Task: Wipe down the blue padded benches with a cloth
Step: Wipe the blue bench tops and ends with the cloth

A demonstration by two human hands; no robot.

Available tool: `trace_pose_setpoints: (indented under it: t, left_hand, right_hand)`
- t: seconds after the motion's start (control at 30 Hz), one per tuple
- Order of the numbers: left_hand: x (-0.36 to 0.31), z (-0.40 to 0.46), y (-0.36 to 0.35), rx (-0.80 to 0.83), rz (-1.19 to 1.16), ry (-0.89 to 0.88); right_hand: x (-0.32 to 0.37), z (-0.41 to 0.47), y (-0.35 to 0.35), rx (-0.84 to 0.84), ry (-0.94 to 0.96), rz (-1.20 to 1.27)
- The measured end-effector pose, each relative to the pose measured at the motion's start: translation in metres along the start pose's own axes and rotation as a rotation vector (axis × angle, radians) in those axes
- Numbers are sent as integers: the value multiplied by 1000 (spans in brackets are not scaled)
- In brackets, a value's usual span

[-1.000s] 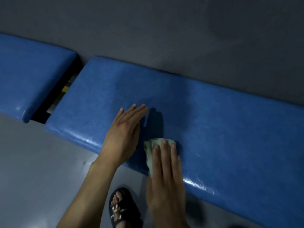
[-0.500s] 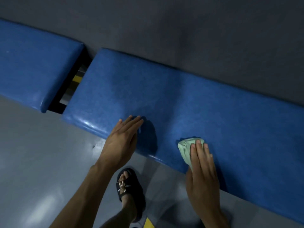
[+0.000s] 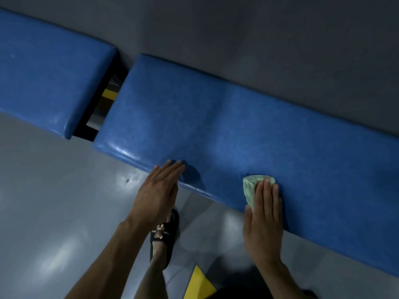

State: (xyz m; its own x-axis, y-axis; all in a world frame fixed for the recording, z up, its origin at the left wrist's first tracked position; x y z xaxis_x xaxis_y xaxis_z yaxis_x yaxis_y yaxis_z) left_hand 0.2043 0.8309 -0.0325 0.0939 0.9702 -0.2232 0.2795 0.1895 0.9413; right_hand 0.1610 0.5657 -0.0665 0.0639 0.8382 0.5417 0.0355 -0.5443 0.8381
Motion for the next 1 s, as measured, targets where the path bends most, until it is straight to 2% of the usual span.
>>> trace_pose_setpoints:
  t: [0.17,0.27,0.37,0.5,0.63,0.7,0.83,0.93,1.0]
  left_hand:
    - [23,8,2,-10,-16,-58]
    - [31,13,5,-27,-20,-125]
    - [33,19,6,-46,-34,-214]
    - [34,27,3,-59,-3,-271]
    - [38,32,-2,-44,48,-262]
    - [38,35,-2,-43,71,-243]
    - [37,43,1,-51,136,-248]
    - [40,47,5,-51,156,-241]
    - [43,47,6,-50,165,-237]
  right_hand:
    - [43,2,-26,-52,-139,-12]
    - [48,4,-29,33,-73,-81]
    - [15,-1,-12,99,-12,-84]
    - [-27,-12,19,4,-142,-39]
    - [10,-4,-6,-169,-272,51]
    - [42,7,-29,-204,-320,56]
    - [71,21,-50,-115,-239,-10]
    - [46,16,-29,-9,-59,44]
    - [9,7,-2,-2,-18,77]
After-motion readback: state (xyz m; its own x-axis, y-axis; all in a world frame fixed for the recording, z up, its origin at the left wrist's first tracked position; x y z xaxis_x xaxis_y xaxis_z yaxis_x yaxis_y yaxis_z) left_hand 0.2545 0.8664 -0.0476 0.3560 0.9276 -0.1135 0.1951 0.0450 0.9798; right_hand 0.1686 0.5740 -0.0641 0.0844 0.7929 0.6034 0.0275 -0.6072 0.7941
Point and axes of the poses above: each hand's wrist, its own z-axis towards the middle knuckle, its own y-axis out of the back of the hand, x = y × z, the point moved 5 cm from there along z, towards the middle knuckle, and after that the axes turned 15 degrees about z, right-handed, at the moved point
